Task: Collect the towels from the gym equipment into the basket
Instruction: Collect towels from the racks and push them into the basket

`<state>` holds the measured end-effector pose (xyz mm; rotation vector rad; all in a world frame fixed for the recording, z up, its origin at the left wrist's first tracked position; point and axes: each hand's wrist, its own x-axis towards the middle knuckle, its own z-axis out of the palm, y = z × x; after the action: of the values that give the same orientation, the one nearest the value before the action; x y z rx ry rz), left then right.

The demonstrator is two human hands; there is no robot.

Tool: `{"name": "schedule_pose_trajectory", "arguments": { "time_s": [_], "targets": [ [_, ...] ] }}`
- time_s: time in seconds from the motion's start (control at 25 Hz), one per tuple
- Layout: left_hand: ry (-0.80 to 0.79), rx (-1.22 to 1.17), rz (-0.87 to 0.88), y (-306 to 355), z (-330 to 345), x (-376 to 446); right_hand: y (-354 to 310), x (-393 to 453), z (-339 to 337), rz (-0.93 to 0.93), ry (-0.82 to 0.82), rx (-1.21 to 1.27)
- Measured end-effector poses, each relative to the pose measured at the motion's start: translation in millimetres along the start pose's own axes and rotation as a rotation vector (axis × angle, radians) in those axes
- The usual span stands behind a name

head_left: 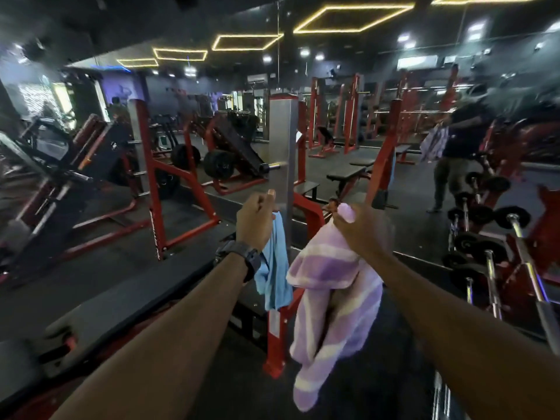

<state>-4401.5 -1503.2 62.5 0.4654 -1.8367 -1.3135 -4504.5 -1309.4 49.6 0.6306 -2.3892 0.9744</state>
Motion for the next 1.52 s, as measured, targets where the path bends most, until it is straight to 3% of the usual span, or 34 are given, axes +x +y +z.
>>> {"name": "schedule_pose_trajectory", "arguments": {
  "time_s": [0.2, 0.52, 0.76, 0.96, 1.04, 1.12, 1.2, 1.36, 1.52],
  "targets": [
    [-0.009, -0.006, -0.039, -64.3, -2.2, 73.6, -10.8, 31.1, 79.8, 0.016, -0.030, -0.024],
    [-0.106, 0.160, -0.088, -166.4, 57.0, 198.1, 28.0, 107.2, 207.4, -0.038, -0.125, -0.196],
    [-0.175, 0.200, -0.148, -225.3, 105.9, 272.1, 43.4, 152.6, 258.9, 0.015, -0.090, -0.274],
    [-0.254, 0.433, -0.083, -274.0, 135.5, 318.1, 42.8, 183.3, 298.7, 0.045, -0.023, -0.326],
    [-0.354, 0.657, -0.102, -292.1, 140.7, 324.5, 37.0, 196.1, 311.4, 0.053, 0.004, -0.353],
    [-0.453, 0.722, -0.162, -307.2, 145.6, 326.4, 31.1, 207.7, 323.3, 0.076, 0.008, -0.366],
    [-0.476, 0.728, -0.069, -321.2, 143.7, 327.0, 26.1, 214.4, 330.7, 0.094, 0.023, -0.371],
    [-0.471, 0.567, 0.358, -313.6, 132.0, 346.6, 19.9, 216.7, 327.8, 0.135, 0.026, -0.350],
    [-0.482, 0.239, 0.439, -222.8, 142.6, 351.4, 14.1, 218.3, 283.4, 0.225, 0.137, -0.363]
  ]
}}
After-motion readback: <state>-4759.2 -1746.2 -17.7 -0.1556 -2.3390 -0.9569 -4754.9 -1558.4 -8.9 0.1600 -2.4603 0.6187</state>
